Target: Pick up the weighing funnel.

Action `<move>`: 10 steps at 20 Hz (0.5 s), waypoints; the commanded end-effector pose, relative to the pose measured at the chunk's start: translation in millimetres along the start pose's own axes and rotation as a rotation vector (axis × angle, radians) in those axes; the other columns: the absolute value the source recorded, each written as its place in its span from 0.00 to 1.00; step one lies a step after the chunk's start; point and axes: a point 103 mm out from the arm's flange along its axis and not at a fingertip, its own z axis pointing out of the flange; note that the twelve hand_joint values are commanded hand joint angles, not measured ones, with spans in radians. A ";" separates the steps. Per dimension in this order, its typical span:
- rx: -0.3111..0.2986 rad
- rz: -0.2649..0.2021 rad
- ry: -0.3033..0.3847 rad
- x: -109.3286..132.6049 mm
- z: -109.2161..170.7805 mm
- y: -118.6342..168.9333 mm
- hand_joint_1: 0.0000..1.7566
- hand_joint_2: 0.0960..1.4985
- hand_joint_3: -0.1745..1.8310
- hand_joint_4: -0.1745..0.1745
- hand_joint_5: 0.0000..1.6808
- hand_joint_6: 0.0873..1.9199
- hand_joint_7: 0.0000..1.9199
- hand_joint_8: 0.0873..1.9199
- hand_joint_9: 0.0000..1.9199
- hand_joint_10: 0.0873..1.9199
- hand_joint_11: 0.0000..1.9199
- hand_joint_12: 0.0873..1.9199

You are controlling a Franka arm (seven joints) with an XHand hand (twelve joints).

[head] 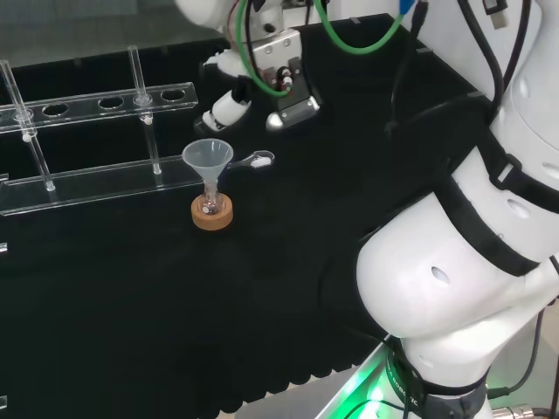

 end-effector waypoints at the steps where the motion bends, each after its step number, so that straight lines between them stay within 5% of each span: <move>1: -0.042 0.024 0.112 -39.8 -5.4 -3.7 0.28 0.47 0.18 0.28 0.17 0.00 0.04 0.35 0.19 0.35 0.09 0.72; 8: -0.047 0.087 0.142 -91.7 -8.9 7.5 0.31 0.48 0.18 0.28 0.22 0.00 0.08 0.36 0.24 0.34 0.14 0.71; 10: -0.025 0.111 0.200 -108.5 -6.9 14.8 0.36 0.49 0.19 0.29 0.25 0.00 0.11 0.35 0.27 0.32 0.15 0.70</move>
